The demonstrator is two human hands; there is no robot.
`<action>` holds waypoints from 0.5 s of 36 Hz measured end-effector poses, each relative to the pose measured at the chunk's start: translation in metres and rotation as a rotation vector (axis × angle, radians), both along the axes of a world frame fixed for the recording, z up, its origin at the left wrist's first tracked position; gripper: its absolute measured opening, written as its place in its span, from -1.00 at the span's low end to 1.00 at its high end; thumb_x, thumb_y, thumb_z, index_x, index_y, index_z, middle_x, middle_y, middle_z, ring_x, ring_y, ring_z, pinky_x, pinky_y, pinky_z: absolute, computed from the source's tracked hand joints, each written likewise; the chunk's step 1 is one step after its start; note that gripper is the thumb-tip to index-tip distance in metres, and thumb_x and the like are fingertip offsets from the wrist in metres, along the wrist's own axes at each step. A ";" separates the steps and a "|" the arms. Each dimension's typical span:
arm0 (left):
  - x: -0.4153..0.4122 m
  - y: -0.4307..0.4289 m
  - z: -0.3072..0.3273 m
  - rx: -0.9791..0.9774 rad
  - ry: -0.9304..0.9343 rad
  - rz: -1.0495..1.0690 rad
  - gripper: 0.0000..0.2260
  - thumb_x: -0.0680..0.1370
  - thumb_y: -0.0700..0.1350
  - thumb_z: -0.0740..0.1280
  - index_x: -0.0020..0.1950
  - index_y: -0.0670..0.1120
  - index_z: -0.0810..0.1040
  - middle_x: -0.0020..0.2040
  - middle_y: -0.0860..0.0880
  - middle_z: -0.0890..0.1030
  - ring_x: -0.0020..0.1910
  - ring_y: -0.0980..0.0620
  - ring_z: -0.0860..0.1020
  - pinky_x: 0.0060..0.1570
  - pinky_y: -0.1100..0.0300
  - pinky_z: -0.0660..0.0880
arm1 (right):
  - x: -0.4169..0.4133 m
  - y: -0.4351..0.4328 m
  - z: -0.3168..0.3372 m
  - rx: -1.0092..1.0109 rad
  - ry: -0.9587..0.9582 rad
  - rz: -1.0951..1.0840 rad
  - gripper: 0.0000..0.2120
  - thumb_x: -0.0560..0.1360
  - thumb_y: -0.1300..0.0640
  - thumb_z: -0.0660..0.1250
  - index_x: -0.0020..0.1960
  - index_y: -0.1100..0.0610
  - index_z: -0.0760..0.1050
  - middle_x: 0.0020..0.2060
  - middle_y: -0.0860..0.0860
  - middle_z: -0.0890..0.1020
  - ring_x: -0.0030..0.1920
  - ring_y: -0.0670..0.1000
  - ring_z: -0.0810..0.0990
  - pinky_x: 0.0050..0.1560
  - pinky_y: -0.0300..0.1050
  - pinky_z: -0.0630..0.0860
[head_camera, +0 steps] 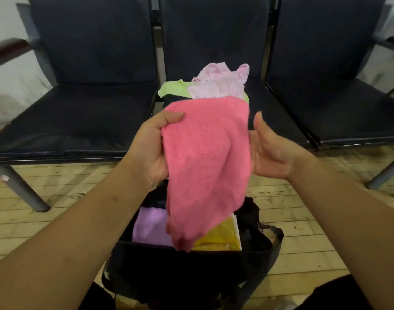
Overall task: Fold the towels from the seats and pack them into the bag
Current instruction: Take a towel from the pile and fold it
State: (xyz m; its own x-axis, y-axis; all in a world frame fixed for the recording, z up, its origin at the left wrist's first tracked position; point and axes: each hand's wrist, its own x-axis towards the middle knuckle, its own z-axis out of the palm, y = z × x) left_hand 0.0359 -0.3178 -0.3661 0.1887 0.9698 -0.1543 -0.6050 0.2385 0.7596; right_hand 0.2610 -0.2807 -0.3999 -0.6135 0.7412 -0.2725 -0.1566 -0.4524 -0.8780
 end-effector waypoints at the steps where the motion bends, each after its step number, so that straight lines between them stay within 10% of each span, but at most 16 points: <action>1: -0.003 0.001 0.001 -0.001 -0.011 0.009 -0.77 0.57 -0.20 0.26 0.20 -0.17 0.57 -0.09 -0.14 0.69 -0.19 -0.07 0.68 -0.22 0.07 0.63 | -0.001 -0.003 -0.001 0.019 -0.028 0.074 -0.26 0.38 -0.29 0.41 0.40 0.16 0.48 0.25 0.17 0.59 0.23 0.18 0.60 0.16 0.11 0.60; 7: -0.017 0.006 0.009 -0.025 0.000 0.056 -0.83 0.58 -0.22 0.27 0.13 -0.17 0.57 -0.16 -0.12 0.69 -0.23 -0.05 0.67 -0.24 0.11 0.62 | -0.021 -0.009 0.010 0.051 -0.016 0.057 -0.60 0.41 0.26 0.50 0.23 0.16 0.57 0.14 0.12 0.67 0.19 0.16 0.65 0.14 0.07 0.63; 12: -0.028 0.010 0.004 -0.042 0.117 0.123 -0.81 0.60 -0.09 0.28 0.11 -0.12 0.62 -0.10 -0.07 0.70 -0.16 -0.03 0.66 -0.11 0.08 0.62 | -0.040 -0.016 0.024 0.017 0.157 -0.086 -0.60 0.42 0.20 0.42 0.24 0.23 0.54 0.06 0.14 0.68 0.09 0.14 0.69 0.11 0.08 0.64; 15: -0.030 0.009 -0.002 -0.022 0.144 -0.052 -0.45 0.56 0.24 0.22 0.31 -0.15 0.56 0.21 -0.12 0.64 0.18 -0.11 0.62 0.23 0.00 0.52 | -0.044 -0.020 0.028 0.008 0.192 -0.158 -0.65 0.46 0.16 0.33 0.21 0.25 0.56 0.01 0.14 0.69 0.02 0.12 0.70 0.10 0.06 0.65; 18: -0.031 0.005 -0.014 0.042 0.359 -0.282 -0.24 0.27 0.45 0.33 0.26 -0.05 0.57 0.19 -0.01 0.67 0.23 -0.05 0.60 0.17 0.07 0.56 | -0.045 -0.020 0.034 0.005 0.261 -0.268 -0.57 0.47 0.13 0.35 0.29 0.30 0.52 0.07 0.18 0.68 0.06 0.14 0.69 0.09 0.05 0.65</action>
